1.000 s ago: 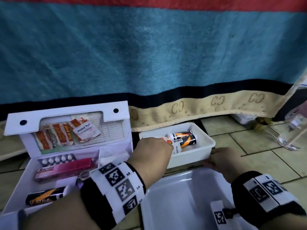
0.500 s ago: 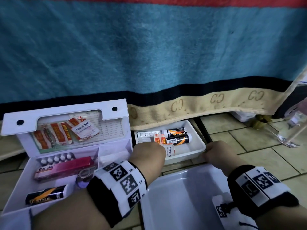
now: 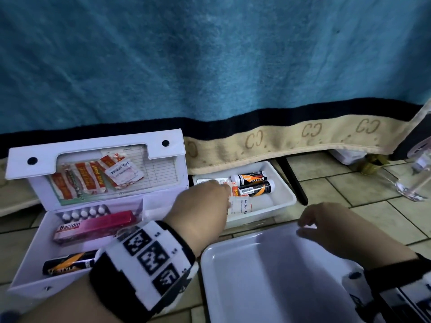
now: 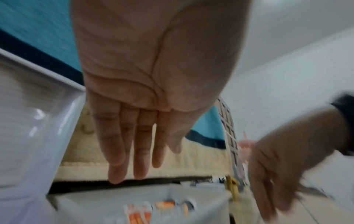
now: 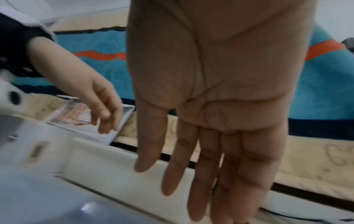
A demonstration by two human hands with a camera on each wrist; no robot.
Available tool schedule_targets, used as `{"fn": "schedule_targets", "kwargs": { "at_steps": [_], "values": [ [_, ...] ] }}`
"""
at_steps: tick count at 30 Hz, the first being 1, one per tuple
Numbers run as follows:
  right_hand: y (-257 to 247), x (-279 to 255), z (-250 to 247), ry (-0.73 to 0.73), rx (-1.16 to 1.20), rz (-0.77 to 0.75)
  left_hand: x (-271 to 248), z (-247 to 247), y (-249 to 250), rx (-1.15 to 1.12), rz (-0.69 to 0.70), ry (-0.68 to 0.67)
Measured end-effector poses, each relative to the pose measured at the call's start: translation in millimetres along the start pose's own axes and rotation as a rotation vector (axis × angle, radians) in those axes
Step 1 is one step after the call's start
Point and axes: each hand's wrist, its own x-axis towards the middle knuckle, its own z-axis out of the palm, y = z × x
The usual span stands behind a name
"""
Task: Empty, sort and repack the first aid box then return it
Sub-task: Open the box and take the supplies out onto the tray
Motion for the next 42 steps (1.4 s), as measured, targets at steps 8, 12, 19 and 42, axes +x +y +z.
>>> {"fn": "schedule_targets", "kwargs": {
  "at_steps": [8,12,19,42],
  "values": [
    [-53,-25,33,-0.304,-0.070,-0.374,-50,-34,-61,-0.113,-0.210,0.104],
    [-63,-21,38,-0.326,-0.187,-0.384,-80,-40,-98,-0.165,-0.305,0.123],
    [-60,-16,43,-0.342,-0.183,-0.282,-132,-30,-140,-0.132,-0.396,0.065],
    [-165,-35,-1,0.019,0.014,-0.393,-158,3,-164,-0.189,-0.497,0.073]
  ]
}}
